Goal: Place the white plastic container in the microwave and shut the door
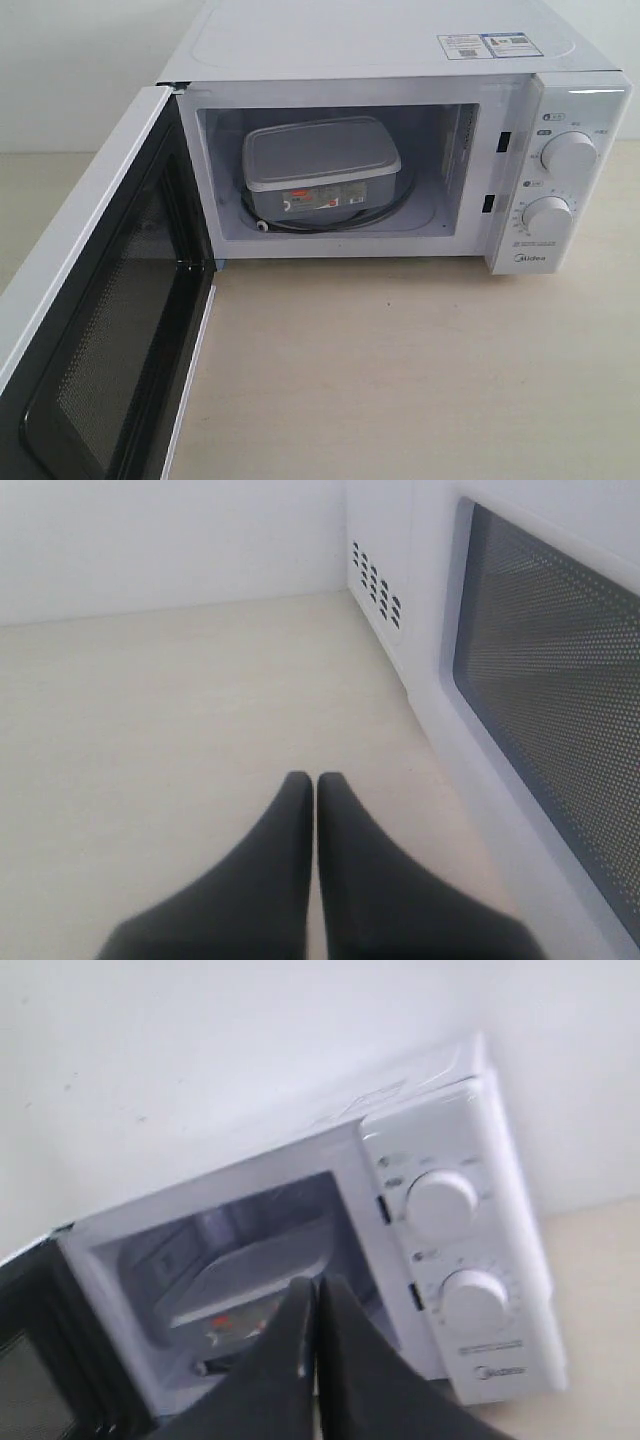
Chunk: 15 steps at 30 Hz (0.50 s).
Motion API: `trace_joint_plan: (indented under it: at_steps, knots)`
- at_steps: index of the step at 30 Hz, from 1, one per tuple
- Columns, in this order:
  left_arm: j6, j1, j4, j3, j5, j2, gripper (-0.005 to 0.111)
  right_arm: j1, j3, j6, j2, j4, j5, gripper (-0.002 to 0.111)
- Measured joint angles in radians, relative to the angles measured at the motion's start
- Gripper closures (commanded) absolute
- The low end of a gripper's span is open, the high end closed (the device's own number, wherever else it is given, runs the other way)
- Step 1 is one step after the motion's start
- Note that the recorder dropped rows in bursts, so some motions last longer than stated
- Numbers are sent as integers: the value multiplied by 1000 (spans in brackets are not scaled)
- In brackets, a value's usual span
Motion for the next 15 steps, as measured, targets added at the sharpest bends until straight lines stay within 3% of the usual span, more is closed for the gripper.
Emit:
trace_joint_plan:
  at_steps: [6,15]
  knots:
    - [0,0,0,0,0,0,103,-187,0,-1,-15,4,34,108]
    - [0,0,0,0,0,0,103,-216,0,-168,-17,-5,122,108]
